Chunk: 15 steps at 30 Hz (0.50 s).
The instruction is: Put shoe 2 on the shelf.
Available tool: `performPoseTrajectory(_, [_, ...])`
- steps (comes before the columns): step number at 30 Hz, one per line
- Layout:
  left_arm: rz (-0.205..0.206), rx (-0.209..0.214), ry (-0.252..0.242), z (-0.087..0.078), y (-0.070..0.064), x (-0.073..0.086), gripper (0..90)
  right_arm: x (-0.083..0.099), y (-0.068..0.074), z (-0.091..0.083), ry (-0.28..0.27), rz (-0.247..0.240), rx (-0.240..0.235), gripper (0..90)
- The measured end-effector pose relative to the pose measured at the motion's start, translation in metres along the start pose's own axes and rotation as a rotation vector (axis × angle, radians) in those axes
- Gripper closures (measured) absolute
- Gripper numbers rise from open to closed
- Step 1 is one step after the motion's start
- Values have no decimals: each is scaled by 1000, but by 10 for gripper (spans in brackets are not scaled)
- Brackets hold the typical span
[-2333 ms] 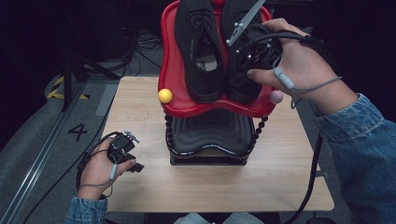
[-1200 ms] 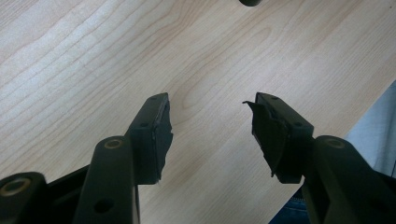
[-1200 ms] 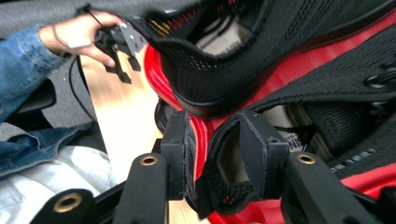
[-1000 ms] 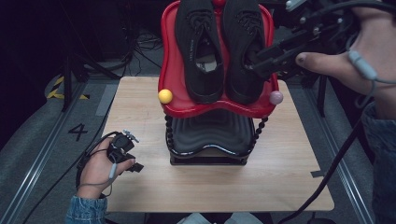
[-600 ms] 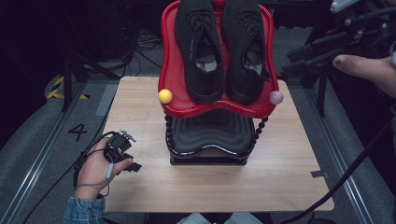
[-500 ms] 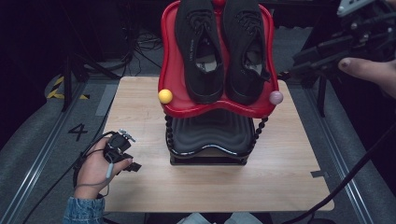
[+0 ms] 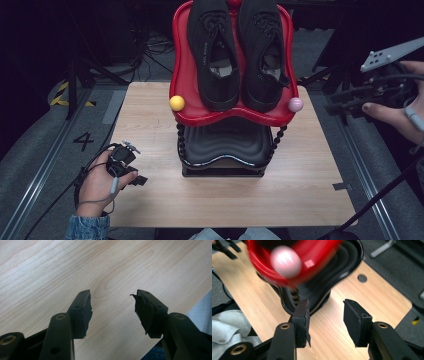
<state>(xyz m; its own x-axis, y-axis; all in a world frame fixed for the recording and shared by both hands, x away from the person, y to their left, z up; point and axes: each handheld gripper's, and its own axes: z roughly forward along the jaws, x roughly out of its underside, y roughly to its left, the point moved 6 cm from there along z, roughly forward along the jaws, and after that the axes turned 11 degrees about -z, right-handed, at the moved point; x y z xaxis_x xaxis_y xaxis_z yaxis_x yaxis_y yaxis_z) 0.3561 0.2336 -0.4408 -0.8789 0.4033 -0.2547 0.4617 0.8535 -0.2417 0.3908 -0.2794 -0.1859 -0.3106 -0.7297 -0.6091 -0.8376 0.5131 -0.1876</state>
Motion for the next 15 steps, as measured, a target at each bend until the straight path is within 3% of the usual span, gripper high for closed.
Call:
performPoseTrajectory(6, [-15,-5,3,0,3,4,475,45,-10,34,65,53,31,567])
performPoseTrajectory(15, [-16,-13,-3,-1,4,4,472,102,-6,87,120,155,-30,550])
